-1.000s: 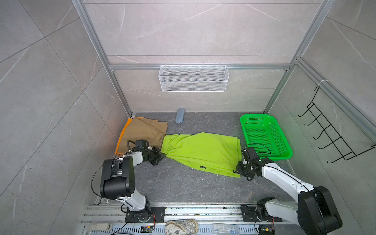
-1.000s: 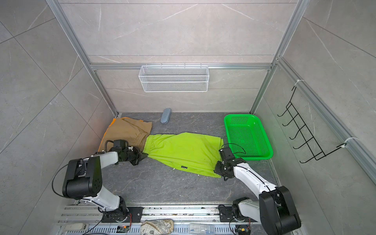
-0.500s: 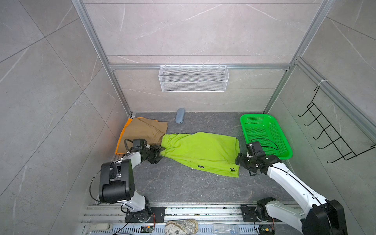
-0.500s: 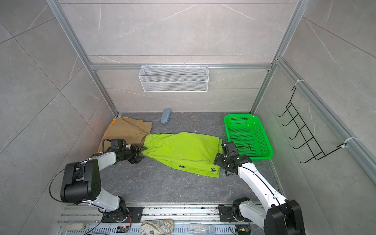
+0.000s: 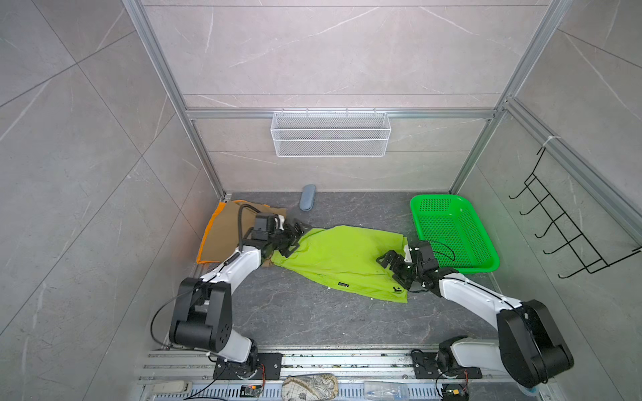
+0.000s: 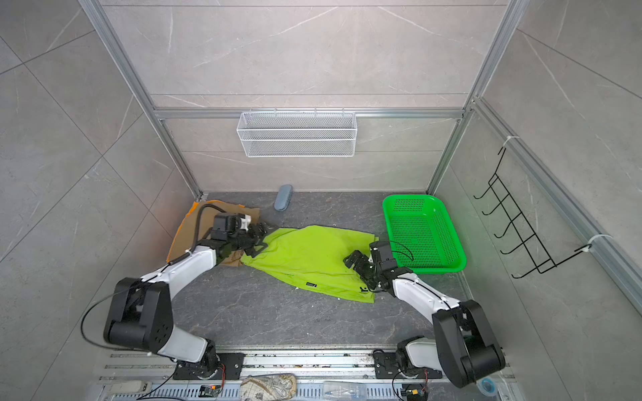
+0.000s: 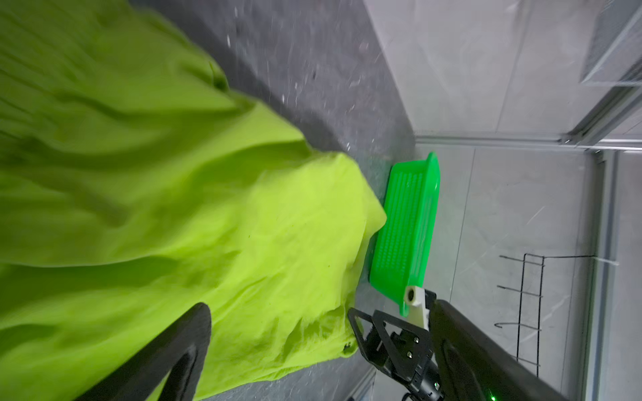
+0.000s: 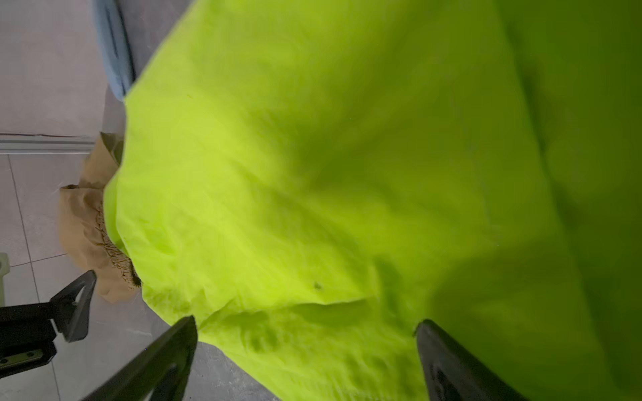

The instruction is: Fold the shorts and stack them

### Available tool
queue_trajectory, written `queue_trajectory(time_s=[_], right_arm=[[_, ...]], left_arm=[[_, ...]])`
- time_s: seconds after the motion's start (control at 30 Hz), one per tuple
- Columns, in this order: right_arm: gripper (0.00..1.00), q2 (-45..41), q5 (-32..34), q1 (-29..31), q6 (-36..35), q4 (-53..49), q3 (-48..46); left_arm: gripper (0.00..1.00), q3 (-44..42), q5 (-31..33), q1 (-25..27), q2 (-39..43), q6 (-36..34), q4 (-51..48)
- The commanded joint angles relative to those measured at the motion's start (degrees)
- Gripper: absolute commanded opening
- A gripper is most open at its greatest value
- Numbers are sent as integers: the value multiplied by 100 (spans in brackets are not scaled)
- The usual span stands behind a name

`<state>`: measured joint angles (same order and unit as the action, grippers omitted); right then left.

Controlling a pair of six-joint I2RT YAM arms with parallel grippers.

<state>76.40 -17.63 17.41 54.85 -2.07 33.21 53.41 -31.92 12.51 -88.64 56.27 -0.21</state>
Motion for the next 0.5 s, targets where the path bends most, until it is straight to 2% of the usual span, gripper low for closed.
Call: queue_trajectory(time_s=[0.0,0.13,0.27,0.47], right_arm=[[100,13,-275,87,553,788,-395],[100,-298,63,87,104,-79,-579],[100,-488,835,62,-401,-1197,-317],[100,341,1775,-62,-1059,-2472,673]], left_arm=[[100,-380,67,63,-419,579,608],[100,-763,142,7,-555,570,661],[100,-1194,171,-18,-548,560,592],[100,-2125,434,-21,112,971,730]])
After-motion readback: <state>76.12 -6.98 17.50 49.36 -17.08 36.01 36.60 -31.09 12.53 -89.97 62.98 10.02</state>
